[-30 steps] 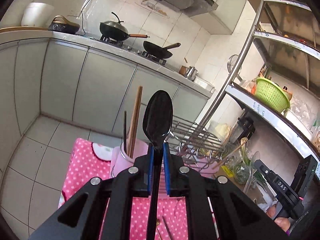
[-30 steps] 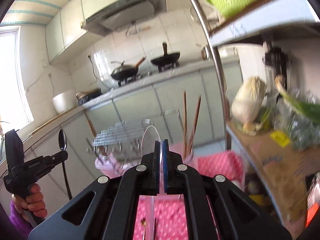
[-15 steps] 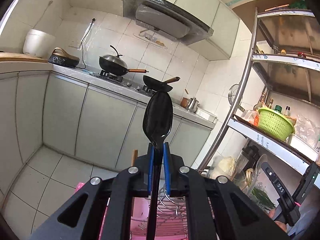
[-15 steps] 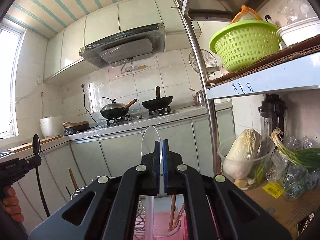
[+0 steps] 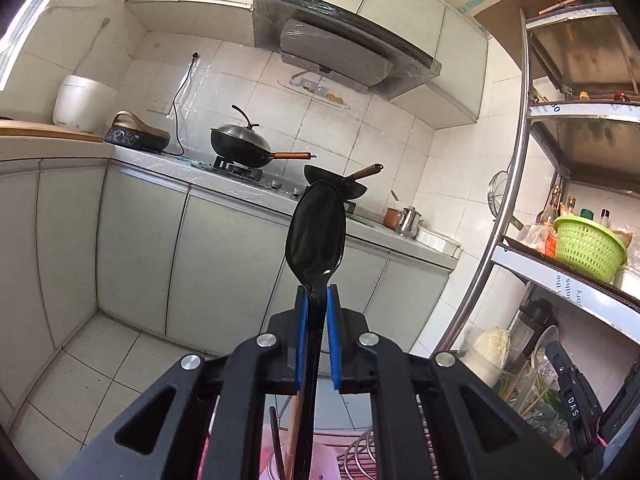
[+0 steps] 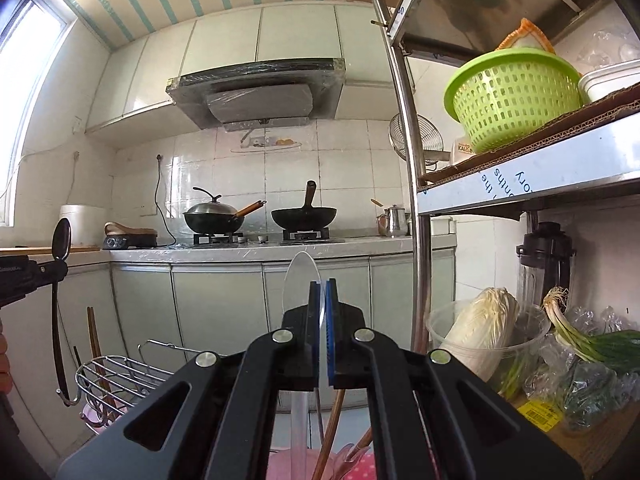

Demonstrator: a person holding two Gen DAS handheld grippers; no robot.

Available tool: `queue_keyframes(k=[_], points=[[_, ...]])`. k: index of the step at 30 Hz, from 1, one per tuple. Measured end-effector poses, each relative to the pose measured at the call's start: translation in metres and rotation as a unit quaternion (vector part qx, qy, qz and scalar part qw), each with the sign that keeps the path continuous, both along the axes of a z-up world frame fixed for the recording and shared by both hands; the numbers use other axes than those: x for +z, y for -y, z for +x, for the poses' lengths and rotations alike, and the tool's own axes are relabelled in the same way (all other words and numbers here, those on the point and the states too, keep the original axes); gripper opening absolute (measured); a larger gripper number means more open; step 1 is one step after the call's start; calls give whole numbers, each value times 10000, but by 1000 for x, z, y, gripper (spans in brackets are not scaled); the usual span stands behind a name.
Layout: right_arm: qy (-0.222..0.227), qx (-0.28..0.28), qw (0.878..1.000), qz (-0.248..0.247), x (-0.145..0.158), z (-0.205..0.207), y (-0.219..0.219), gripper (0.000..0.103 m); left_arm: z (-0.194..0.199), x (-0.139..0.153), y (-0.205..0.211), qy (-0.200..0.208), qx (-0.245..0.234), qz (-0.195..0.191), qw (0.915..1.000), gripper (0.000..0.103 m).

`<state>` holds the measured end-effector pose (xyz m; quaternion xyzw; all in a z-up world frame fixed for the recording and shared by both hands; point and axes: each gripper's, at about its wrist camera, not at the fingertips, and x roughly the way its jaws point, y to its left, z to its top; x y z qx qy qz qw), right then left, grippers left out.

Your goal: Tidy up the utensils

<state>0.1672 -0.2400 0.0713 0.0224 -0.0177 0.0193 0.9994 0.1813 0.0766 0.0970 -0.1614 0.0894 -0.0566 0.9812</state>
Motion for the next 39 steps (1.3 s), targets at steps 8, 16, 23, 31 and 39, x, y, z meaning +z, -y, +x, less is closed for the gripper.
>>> queue_keyframes(k=[8, 16, 23, 31, 39], points=[[82, -131, 9995, -291, -12, 3, -10, 3, 13, -20, 8, 165, -12, 102, 9998, 8], [-130, -111, 9996, -230, -24, 1, -8, 3, 14, -45, 11, 37, -84, 123, 9999, 8], [-443, -85, 9990, 67, -40, -22, -6, 3, -9, -66, 9, -221, -255, -65, 9994, 9], [-789, -265, 9946, 613, -59, -42, 8, 3, -18, -88, 5, -708, -342, -277, 9965, 7], [-1361, -307, 9832, 1178, -65, -31, 35, 3, -7, -96, 3, -1115, -441, -260, 9924, 7]])
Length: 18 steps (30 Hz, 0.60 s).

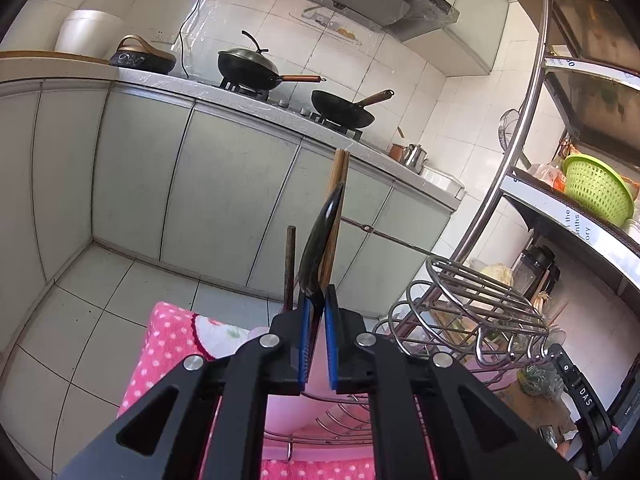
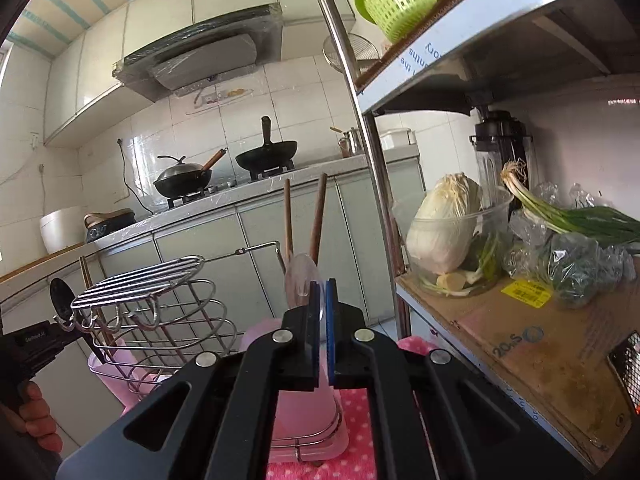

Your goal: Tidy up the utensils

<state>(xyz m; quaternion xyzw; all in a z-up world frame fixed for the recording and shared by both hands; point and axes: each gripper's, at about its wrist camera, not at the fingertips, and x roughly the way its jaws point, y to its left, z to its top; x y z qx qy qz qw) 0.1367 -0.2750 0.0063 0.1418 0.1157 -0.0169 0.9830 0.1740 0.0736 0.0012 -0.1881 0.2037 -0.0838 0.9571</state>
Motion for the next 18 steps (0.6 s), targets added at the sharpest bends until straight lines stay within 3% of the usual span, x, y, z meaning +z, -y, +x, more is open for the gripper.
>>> queue_keyframes(k=[10, 18], points=[[-292, 599, 9978, 24, 17, 50, 2, 3, 21, 7, -1, -237, -67, 68, 9997, 7], [-293, 1025, 9928, -537, 52, 74, -14, 3, 26, 16, 1, -216, -96, 135, 9996, 7]])
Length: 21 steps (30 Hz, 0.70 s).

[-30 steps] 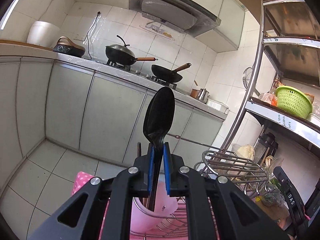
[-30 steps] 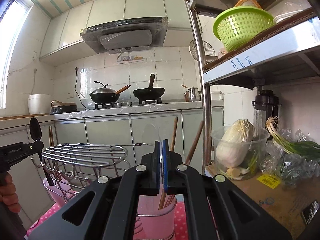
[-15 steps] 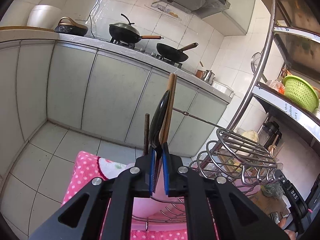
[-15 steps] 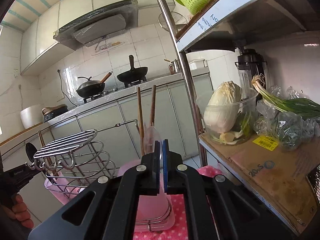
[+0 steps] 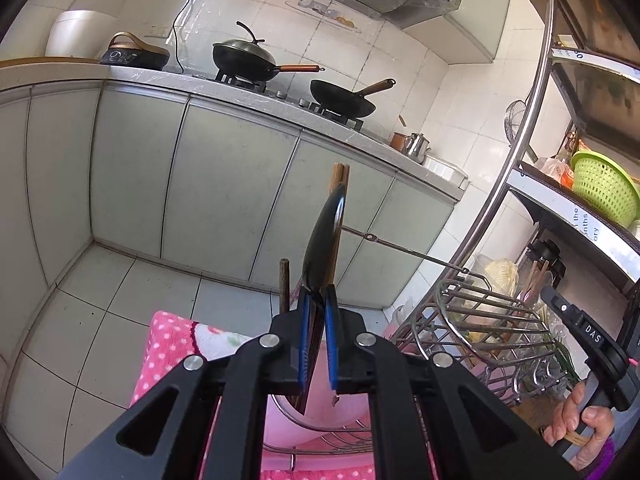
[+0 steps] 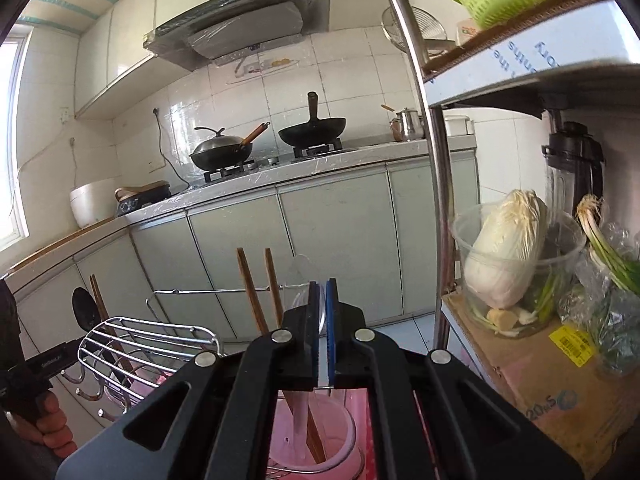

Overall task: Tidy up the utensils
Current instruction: 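Lower both utensils into the pink cup and open both grippers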

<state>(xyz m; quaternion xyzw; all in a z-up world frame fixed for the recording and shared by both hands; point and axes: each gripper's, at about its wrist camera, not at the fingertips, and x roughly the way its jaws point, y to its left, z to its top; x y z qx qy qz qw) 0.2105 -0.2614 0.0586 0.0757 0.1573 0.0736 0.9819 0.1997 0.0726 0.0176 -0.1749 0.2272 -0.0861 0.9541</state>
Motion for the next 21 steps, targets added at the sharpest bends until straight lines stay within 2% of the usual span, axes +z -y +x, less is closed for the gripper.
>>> queue_keyframes(k=[9, 14, 17, 21], points=[[85, 138, 9985, -526, 24, 0, -12, 2, 4, -6, 5, -183, -58, 125, 9997, 7], [-174, 299, 9956, -868, 11, -2, -23, 2, 6, -5, 3, -301, -88, 21, 9995, 9], [-383, 342, 9952, -839, -7, -2, -24, 2, 7, -4, 3, -359, -126, 30, 9993, 15], [-559, 358, 9952, -714, -22, -4, -21, 3, 5, 0, 10, -393, -264, 132, 9988, 31]])
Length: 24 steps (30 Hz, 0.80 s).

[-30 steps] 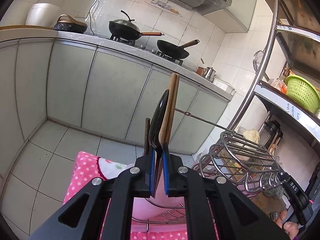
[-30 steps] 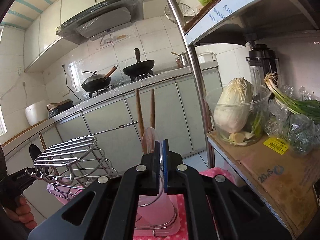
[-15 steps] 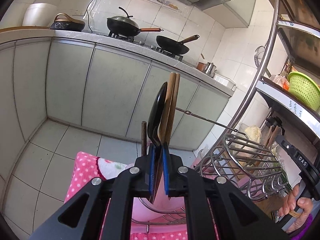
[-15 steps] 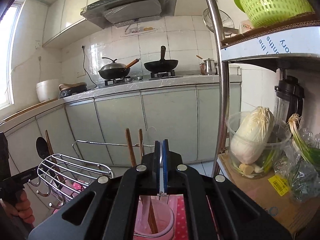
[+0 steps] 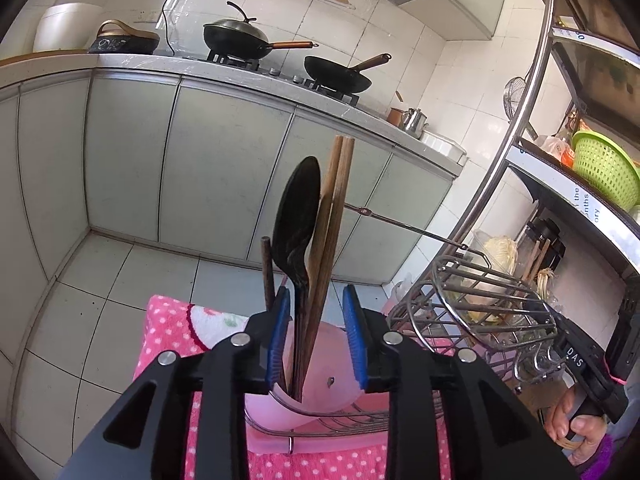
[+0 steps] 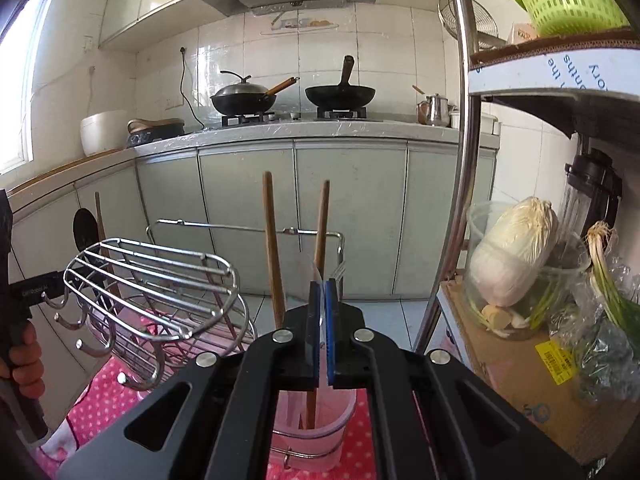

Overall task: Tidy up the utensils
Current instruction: 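Lower both utensils into the pink cup and open both grippers, then withdraw both open grippers from the pink cup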

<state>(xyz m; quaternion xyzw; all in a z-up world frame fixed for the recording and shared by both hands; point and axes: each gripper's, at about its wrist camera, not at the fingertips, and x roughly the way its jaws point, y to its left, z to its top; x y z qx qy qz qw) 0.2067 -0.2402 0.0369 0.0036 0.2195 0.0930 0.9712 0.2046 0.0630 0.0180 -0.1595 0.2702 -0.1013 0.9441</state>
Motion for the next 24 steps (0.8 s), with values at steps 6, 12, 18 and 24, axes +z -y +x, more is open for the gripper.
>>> queue_keyframes(k=[6, 12, 18, 24], points=[[-330, 89, 9993, 116, -11, 0, 1, 4, -4, 3, 5, -54, -89, -16, 9999, 43], [-541, 155, 9980, 276, -13, 0, 2, 6, -9, 8, 5, -93, -76, -6, 9999, 45], [-511, 243, 9981, 259, -12, -11, 0, 27, -19, 18, 5, 31, -61, 100, 9999, 45], [-507, 245, 9979, 317, -9, -19, 3, 28, -28, 22, 4, 36, -31, 253, 9997, 45]])
